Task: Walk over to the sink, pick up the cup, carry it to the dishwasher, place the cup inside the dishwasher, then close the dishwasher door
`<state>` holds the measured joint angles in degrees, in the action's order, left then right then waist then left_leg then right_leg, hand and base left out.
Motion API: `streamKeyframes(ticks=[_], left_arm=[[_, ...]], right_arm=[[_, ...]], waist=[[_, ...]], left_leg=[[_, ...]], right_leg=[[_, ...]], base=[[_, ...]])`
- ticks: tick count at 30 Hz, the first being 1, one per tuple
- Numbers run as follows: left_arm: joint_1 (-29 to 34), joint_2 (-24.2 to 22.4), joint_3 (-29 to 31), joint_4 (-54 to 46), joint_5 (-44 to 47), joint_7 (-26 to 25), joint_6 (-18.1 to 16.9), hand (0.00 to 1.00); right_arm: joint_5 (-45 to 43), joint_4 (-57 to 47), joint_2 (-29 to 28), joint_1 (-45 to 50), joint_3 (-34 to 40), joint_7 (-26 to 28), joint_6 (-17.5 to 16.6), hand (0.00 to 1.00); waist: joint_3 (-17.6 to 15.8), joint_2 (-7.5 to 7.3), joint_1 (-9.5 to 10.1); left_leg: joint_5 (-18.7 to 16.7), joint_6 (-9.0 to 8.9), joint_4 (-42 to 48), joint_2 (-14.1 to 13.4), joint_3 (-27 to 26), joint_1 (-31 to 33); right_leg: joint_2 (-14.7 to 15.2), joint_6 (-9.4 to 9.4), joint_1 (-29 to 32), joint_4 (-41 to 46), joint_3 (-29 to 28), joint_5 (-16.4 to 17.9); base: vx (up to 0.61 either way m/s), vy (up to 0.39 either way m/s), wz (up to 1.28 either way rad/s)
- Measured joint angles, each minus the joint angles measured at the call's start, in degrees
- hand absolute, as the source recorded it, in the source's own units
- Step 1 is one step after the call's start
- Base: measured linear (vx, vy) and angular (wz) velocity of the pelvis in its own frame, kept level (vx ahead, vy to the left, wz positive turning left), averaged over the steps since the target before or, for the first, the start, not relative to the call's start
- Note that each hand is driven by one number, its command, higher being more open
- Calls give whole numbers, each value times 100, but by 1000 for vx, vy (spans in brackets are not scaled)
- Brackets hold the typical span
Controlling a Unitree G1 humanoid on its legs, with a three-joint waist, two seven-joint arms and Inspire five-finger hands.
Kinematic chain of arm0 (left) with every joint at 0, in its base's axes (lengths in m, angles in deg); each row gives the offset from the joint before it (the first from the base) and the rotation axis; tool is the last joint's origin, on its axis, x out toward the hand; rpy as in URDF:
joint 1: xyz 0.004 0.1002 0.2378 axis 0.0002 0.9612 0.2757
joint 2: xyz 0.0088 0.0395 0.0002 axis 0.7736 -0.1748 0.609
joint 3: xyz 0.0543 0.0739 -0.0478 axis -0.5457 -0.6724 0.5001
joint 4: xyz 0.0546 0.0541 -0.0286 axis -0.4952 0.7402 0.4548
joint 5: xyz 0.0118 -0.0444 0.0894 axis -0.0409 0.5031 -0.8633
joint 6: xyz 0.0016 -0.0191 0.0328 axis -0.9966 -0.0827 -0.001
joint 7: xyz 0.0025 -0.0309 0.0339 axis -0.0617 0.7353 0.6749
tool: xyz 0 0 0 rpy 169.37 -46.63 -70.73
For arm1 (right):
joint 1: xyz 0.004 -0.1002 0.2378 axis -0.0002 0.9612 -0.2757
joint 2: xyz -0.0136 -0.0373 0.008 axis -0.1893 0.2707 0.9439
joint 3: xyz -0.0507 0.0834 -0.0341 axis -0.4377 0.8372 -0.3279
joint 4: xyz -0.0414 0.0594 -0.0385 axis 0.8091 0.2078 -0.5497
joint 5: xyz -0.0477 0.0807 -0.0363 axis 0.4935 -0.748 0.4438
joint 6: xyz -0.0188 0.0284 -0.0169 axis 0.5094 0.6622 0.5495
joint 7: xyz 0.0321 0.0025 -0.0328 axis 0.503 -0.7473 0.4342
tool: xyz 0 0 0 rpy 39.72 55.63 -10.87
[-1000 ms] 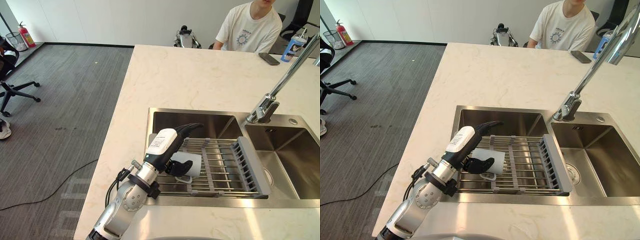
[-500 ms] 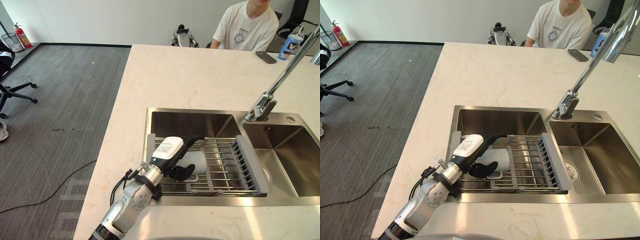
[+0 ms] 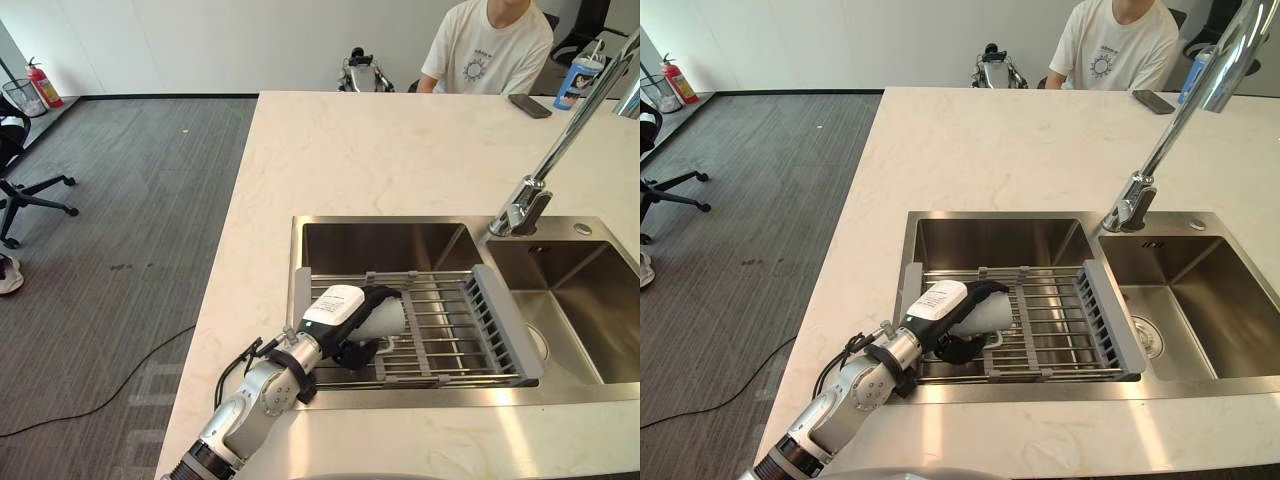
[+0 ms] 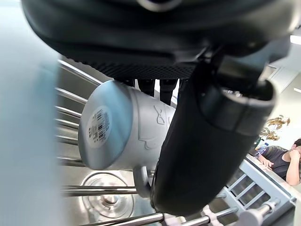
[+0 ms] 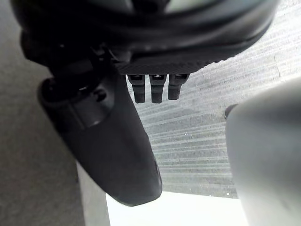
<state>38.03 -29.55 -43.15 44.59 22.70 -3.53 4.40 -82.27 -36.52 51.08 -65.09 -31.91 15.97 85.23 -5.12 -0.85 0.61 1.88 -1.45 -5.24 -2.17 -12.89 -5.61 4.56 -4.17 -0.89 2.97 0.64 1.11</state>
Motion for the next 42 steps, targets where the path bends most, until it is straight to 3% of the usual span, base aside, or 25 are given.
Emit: streamKeyframes(ticks=[6, 7, 19, 29, 36, 42], left_arm=[[78, 21, 102, -3, 4, 11, 1, 90], [113, 20, 137, -16, 4, 20, 4, 30], [148, -139, 332, -5, 378, 48, 186, 30], [129, -183, 433, -217, 1112, 22, 406, 30], [132, -481, 841, -1279, 2353, -339, 413, 30], [353, -954, 1492, -2122, 3811, -824, 255, 30]], right_arm=[[3, 0, 31, 2, -8, 2, 35, 90], [3, 1, 36, 2, -8, 2, 50, 90], [4, 20, 61, -13, -67, 17, 93, 90], [4, 24, 42, 18, -16, 15, 94, 90], [-2, 18, -64, 102, 49, 10, 94, 90], [-5, 15, -207, 115, 204, 6, 146, 90]], waist=[[-2, 2, -3], [-2, 2, -6], [-5, -5, -6], [29, -47, -8], [99, -153, 7], [124, -129, 79]], left_leg=[[15, 33, -6, 59, 38, -31], [16, 34, -7, 66, 48, -51], [12, 46, -15, 121, 122, -95], [-44, 51, -12, 112, 16, -43], [-145, 98, -9, 85, -66, -110], [-167, 94, -9, -69, -171, -207]], right_leg=[[56, -32, -42, -2, 41, 10], [64, -36, -70, -7, 51, 13], [126, -89, -206, -142, 145, 62], [120, -97, -182, -201, 24, -111], [82, -92, -175, -153, -105, -130], [-67, -86, -166, -44, -151, -242]], base=[[-4, 14, 2], [-13, 16, 5], [-18, 9, 4], [0, 5, -4], [0, -2, -9], [-18, -19, -8]])
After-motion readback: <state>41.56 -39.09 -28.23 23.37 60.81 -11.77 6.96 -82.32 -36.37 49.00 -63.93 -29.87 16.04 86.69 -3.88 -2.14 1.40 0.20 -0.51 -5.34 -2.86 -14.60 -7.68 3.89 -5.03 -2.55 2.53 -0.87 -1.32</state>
